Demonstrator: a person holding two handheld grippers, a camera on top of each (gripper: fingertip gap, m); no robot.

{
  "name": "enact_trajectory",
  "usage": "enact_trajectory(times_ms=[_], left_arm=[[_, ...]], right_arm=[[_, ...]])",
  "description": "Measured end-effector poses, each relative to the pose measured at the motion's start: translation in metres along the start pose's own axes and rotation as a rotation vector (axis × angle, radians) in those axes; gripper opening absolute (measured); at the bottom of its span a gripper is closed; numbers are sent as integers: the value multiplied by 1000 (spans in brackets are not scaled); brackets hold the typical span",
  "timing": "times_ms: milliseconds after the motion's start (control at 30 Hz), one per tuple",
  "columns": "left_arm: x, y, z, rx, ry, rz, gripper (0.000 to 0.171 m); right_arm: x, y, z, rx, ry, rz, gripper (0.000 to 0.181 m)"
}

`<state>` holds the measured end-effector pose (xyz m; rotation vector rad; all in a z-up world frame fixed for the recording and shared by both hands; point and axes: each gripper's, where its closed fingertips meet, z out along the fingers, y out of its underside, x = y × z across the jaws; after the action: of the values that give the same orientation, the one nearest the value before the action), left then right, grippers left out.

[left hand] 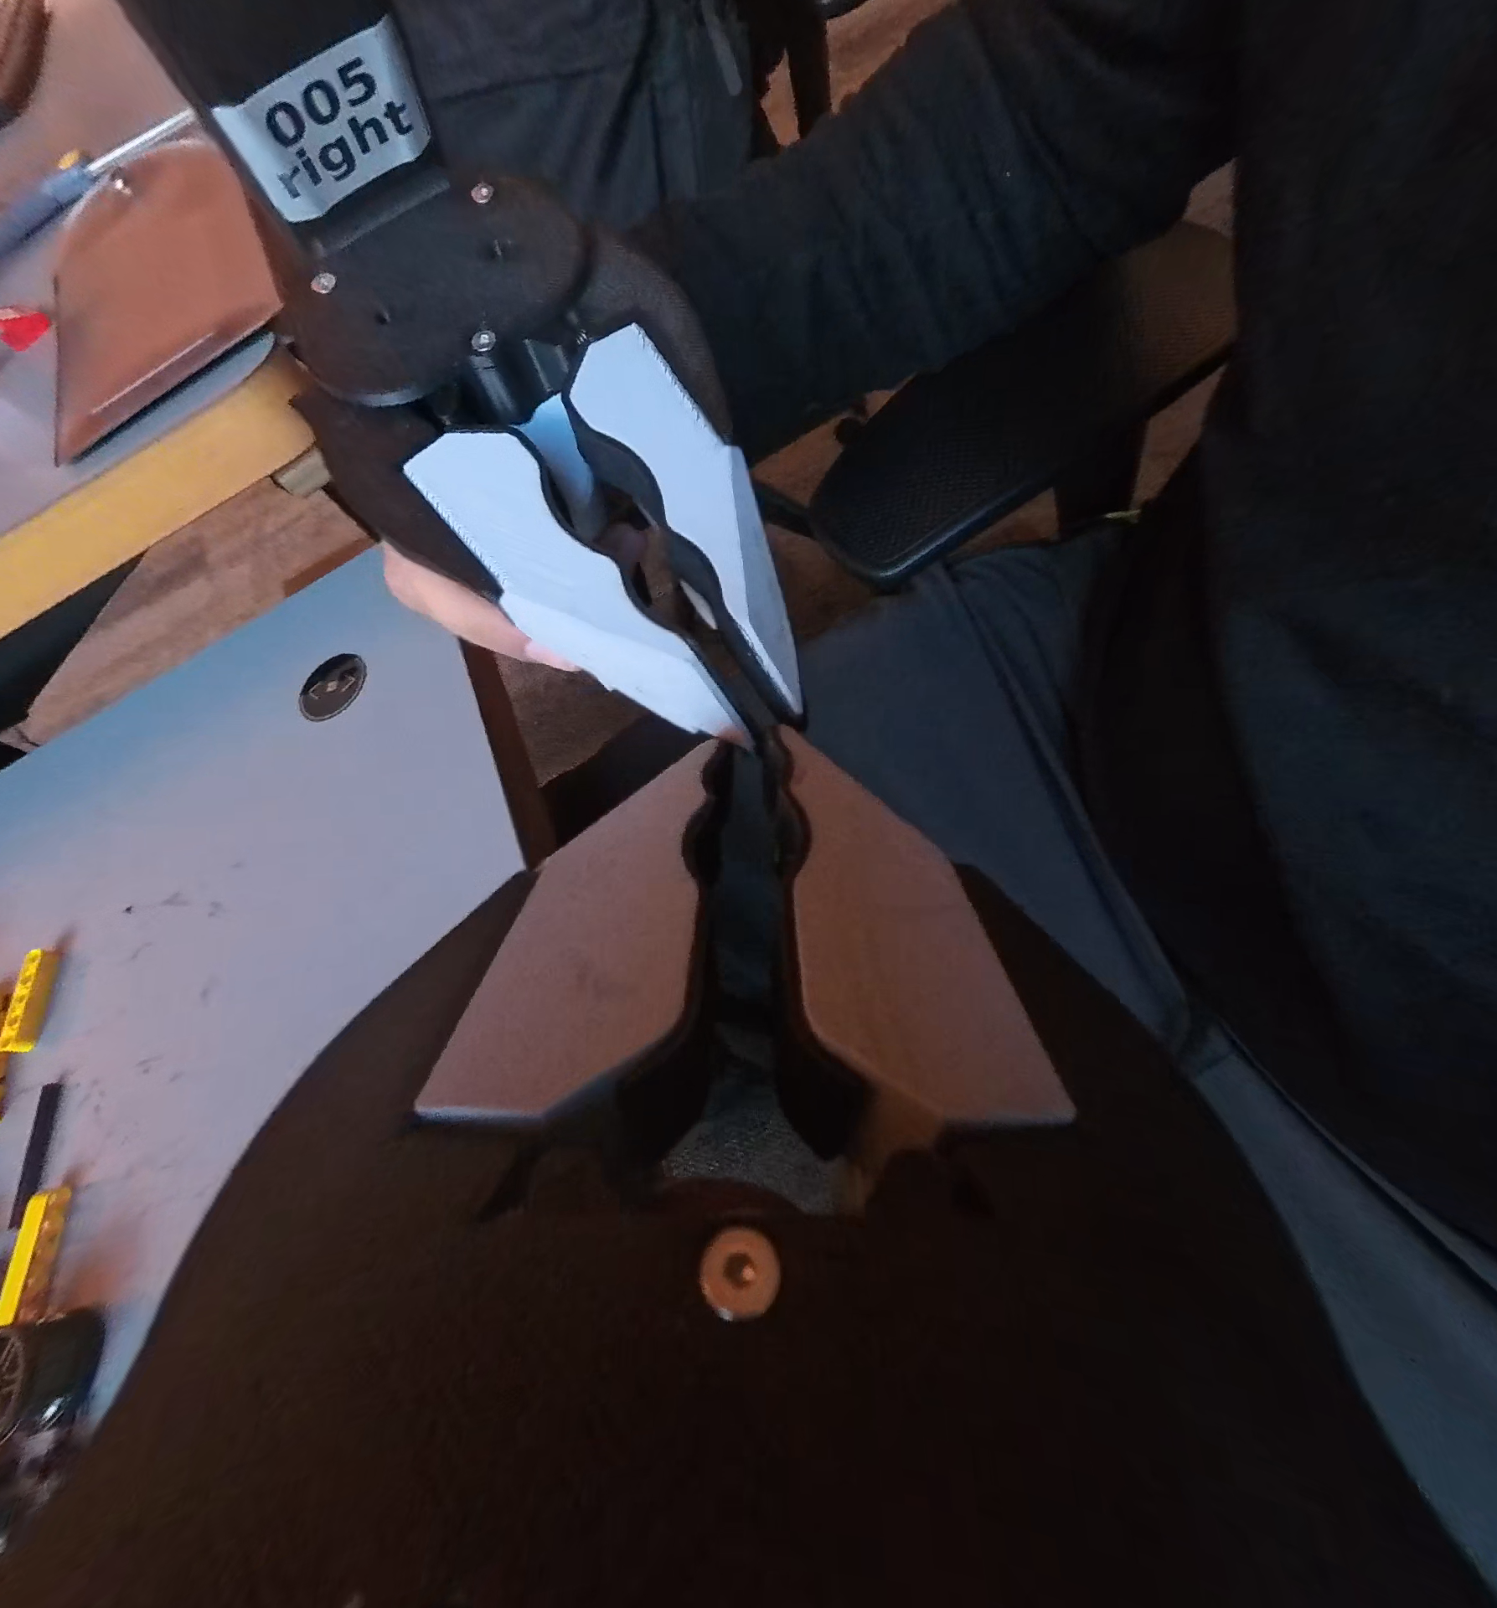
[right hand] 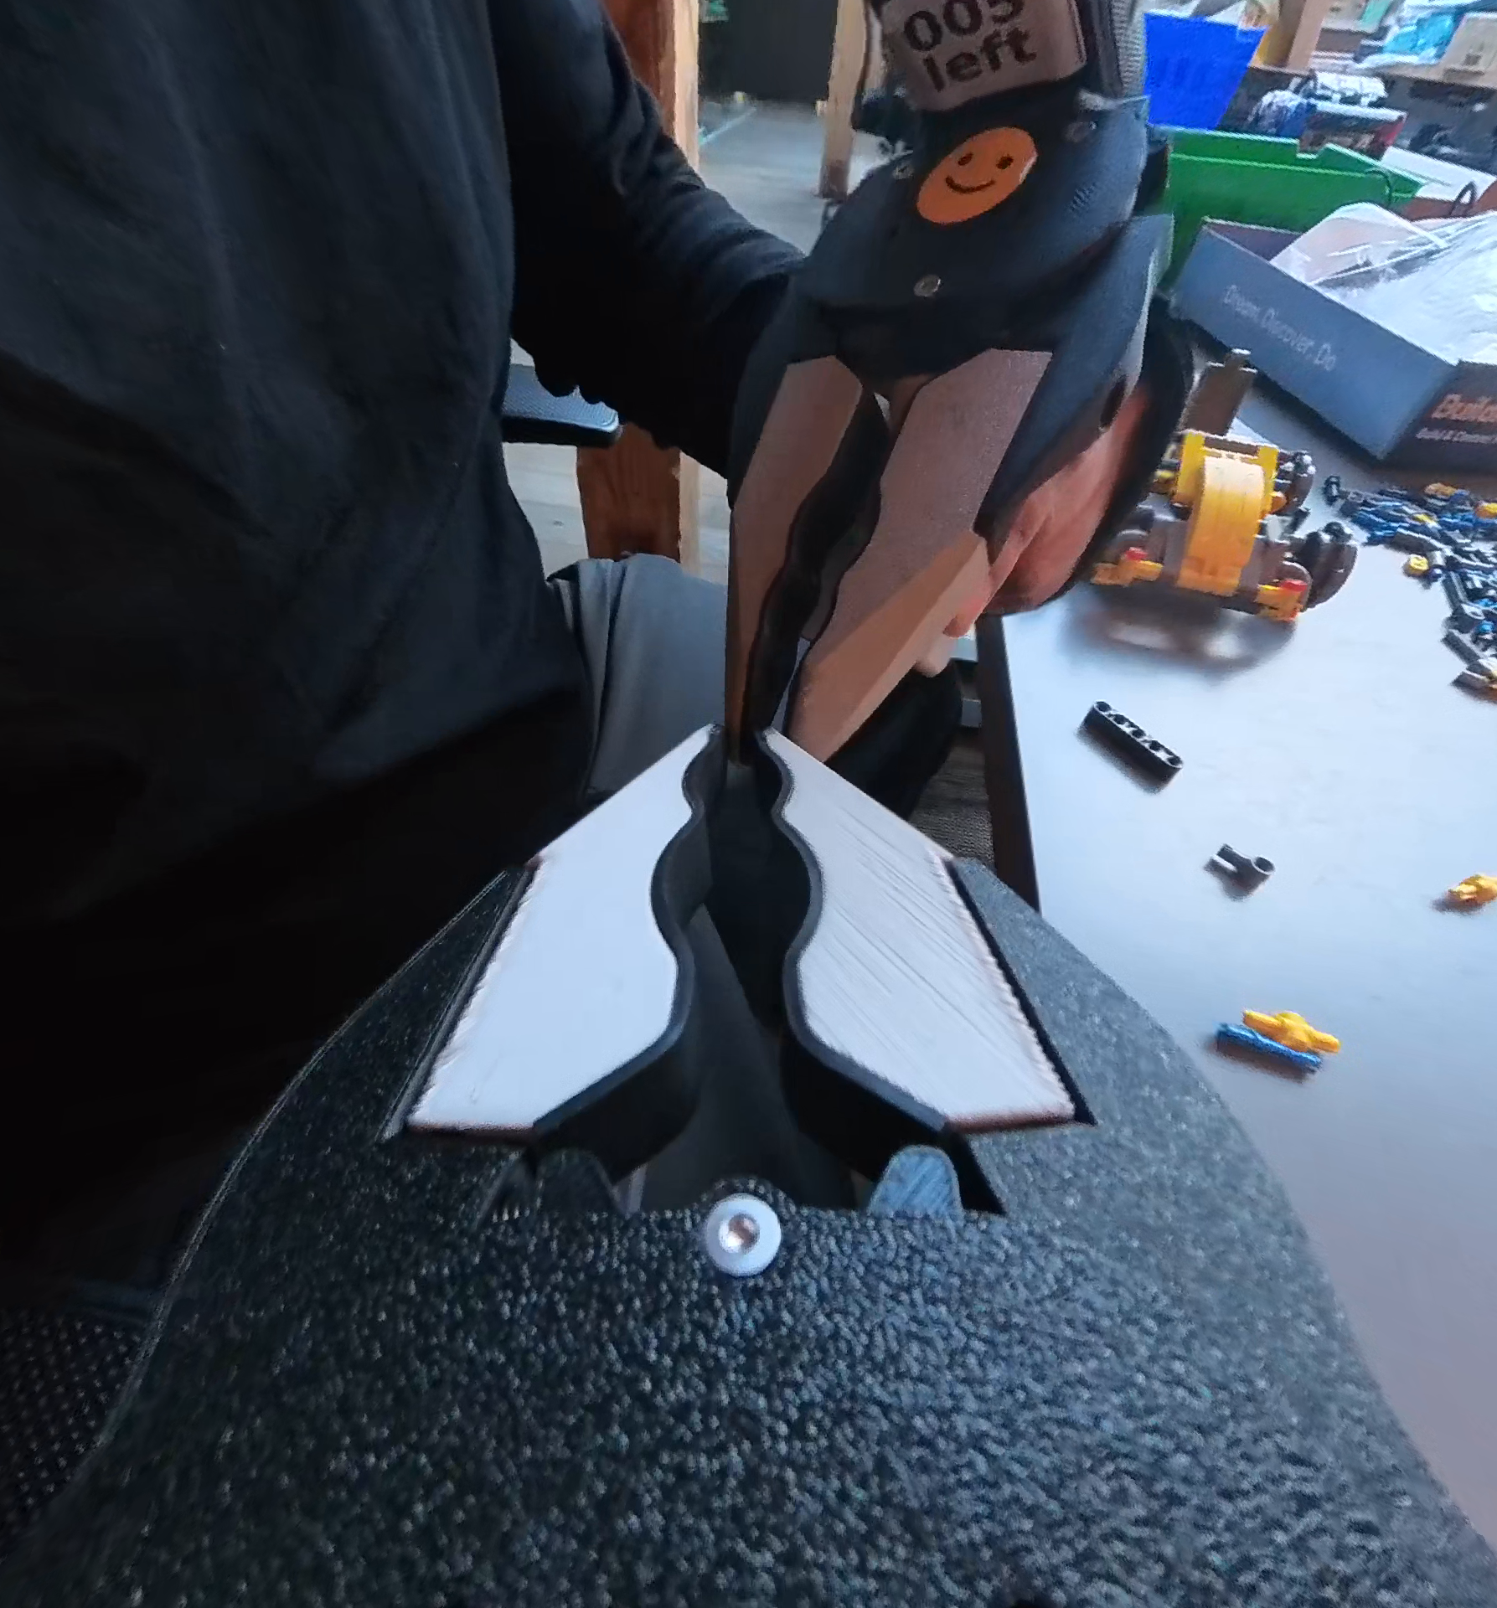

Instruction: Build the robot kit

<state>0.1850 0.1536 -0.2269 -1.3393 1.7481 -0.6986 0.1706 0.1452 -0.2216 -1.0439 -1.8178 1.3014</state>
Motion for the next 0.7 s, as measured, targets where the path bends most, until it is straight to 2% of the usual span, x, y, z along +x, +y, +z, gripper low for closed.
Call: enact_trajectory(times_ms=[133, 300, 367, 500, 700], left_arm=[[4, 4, 1, 11, 24, -24, 2], [0, 11, 1, 11, -10, -83, 3], [2, 16, -3, 8, -9, -113, 1], [1, 22, -15, 36, -50, -211, 10], [0, 33, -24, 34, -134, -281, 10]], right_arm=[[-1, 4, 3, -9, -10, 9, 5], [6, 7, 3, 14, -24, 124, 0], [8, 8, 2, 6, -5, 85, 0], [7, 2, -4, 34, 13, 41, 0], [23, 3, -13, 2, 124, -15, 0]])
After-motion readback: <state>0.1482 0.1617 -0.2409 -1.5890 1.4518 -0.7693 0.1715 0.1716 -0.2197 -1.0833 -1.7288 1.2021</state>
